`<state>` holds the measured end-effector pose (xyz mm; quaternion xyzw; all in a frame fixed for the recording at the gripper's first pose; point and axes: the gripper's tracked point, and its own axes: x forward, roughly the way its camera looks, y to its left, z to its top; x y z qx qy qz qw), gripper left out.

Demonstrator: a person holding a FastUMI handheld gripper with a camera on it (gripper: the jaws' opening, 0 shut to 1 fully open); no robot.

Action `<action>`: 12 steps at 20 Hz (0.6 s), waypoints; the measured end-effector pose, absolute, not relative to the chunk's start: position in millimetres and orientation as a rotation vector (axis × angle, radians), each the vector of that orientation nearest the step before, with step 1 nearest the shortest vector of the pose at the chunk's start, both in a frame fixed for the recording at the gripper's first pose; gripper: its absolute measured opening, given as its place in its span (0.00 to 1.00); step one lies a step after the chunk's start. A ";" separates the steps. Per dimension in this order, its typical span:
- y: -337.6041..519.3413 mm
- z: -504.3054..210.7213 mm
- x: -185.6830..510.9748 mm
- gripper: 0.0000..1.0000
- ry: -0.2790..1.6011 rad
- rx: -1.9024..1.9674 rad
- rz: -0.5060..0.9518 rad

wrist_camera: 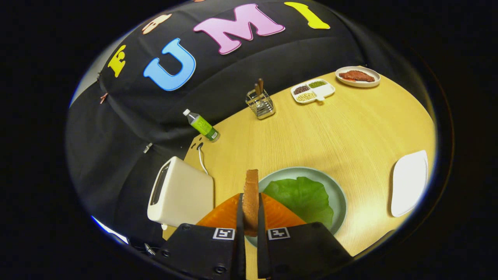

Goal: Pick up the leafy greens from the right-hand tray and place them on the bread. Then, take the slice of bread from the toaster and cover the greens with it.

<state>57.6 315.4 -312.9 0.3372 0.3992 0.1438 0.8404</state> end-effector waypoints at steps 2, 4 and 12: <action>302.0 -329.1 58.6 0.16 0.847 0.682 0.267; 289.7 -346.2 57.5 0.16 0.865 0.635 0.239; 277.6 -379.7 51.2 0.24 0.908 0.503 0.242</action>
